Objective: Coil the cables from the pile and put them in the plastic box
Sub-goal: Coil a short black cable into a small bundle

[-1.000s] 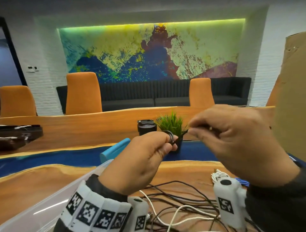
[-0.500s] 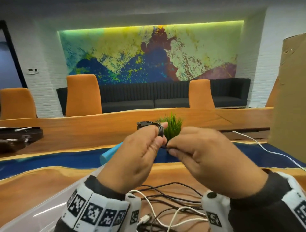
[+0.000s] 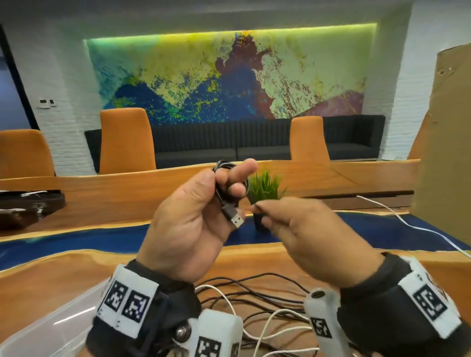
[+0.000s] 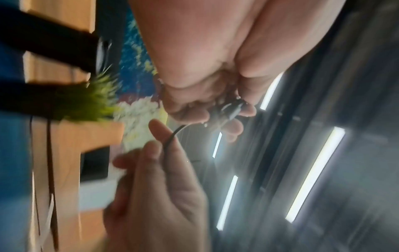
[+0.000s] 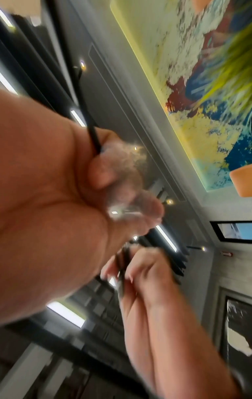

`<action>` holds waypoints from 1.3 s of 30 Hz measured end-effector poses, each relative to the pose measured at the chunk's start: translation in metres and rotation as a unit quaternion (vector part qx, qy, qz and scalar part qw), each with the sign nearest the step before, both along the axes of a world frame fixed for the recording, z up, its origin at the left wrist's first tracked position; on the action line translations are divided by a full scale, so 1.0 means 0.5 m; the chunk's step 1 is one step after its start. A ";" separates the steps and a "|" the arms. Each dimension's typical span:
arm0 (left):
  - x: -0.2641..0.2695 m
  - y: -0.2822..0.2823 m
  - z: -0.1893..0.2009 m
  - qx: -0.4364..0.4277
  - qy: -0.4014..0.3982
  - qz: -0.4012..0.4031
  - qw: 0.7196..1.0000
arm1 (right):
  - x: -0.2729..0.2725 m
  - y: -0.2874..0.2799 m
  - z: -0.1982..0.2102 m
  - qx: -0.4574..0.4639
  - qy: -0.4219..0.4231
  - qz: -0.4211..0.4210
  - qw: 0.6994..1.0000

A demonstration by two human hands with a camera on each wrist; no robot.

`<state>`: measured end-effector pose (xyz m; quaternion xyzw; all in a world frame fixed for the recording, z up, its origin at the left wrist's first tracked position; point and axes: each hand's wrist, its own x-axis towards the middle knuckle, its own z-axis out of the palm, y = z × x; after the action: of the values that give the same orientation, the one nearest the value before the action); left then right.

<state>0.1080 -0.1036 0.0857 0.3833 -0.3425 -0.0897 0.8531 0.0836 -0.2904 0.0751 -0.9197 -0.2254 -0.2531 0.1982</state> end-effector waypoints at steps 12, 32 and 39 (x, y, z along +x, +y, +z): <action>0.010 0.002 -0.032 0.379 -0.147 0.124 0.905 | -0.014 -0.032 0.031 0.041 -0.148 -0.002 0.988; -0.005 -0.043 -0.033 0.151 0.070 0.053 0.985 | 0.002 -0.013 0.015 0.198 -0.094 0.078 0.973; -0.004 -0.010 -0.018 0.307 -0.098 0.153 0.934 | 0.006 -0.011 0.009 0.212 -0.081 0.073 0.971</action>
<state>0.1059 -0.1088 0.0766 0.6813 -0.3170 -0.0208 0.6595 0.0866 -0.2957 0.0795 -0.8145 -0.2482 -0.3538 0.3871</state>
